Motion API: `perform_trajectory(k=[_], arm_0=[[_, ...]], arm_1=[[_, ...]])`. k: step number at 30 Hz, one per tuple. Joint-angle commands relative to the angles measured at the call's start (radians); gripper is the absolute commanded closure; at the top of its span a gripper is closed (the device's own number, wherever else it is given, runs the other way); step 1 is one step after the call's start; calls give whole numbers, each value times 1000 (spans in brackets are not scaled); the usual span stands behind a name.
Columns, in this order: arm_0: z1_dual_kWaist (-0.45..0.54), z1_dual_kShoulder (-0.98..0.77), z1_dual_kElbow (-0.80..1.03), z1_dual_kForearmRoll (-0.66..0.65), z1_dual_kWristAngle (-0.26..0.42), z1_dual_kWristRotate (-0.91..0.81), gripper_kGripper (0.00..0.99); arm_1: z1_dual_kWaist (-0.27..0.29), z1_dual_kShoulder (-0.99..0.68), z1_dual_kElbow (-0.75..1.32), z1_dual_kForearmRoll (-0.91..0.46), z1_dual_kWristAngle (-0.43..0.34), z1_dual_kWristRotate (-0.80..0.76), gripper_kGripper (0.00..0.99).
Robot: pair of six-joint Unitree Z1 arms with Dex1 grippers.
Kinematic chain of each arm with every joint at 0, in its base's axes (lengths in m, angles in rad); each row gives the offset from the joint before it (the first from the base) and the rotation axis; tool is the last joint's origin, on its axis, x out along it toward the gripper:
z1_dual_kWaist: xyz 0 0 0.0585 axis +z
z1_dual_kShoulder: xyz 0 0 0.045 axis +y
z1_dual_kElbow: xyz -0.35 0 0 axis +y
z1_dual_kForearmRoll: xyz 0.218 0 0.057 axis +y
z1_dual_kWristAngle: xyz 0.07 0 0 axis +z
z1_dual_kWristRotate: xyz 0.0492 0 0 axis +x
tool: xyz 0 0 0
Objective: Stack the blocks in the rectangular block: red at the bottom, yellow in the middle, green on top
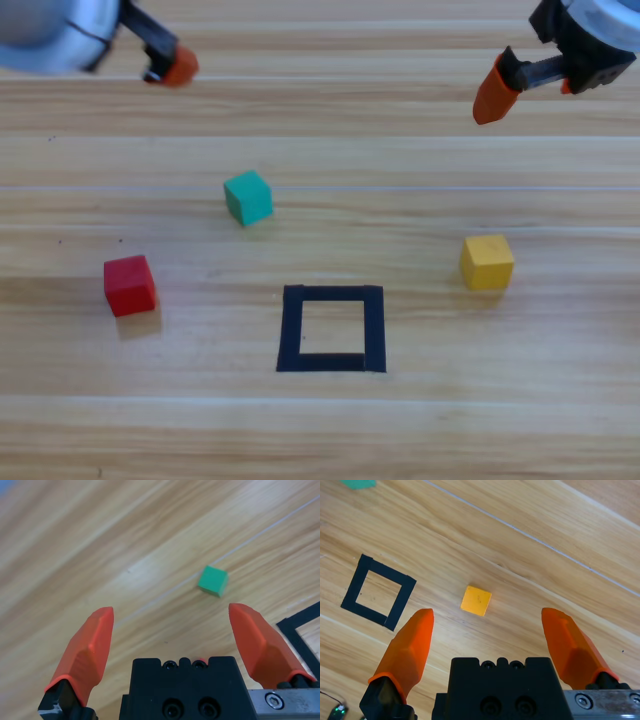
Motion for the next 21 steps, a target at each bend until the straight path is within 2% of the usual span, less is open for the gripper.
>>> perform_trajectory(k=[1, 3, 6, 7, 8, 11, 17, 19, 21], arm_0=[[189, 125, -14, 57, -129, -295, 0], [280, 143, 2, 71, -301, -318, 0], [353, 148, 0, 75, -390, -381, 0], [396, 154, 6, 74, -465, -384, 0], [422, 165, 12, 80, -498, -384, 0], [431, 189, 45, 86, -470, -414, 0], [415, 193, 94, 81, -290, -479, 0], [381, 196, 108, 81, -238, -500, 0], [352, 209, 109, 81, -226, -530, 0]], arm_1=[[-20, 129, 8, 16, -2, 66, 5], [-9, 184, 3, 16, 13, 70, 2], [-8, 267, -14, 16, 35, 79, 2], [-8, 292, -23, 16, 32, 81, 2], [-8, 312, -31, 16, 30, 85, 2], [-8, 352, -48, 16, 27, 110, 2], [-8, 385, -52, 23, 7, 151, 0], [-8, 395, -51, 25, 7, 162, 0], [-8, 405, -48, 33, 7, 174, 4]])
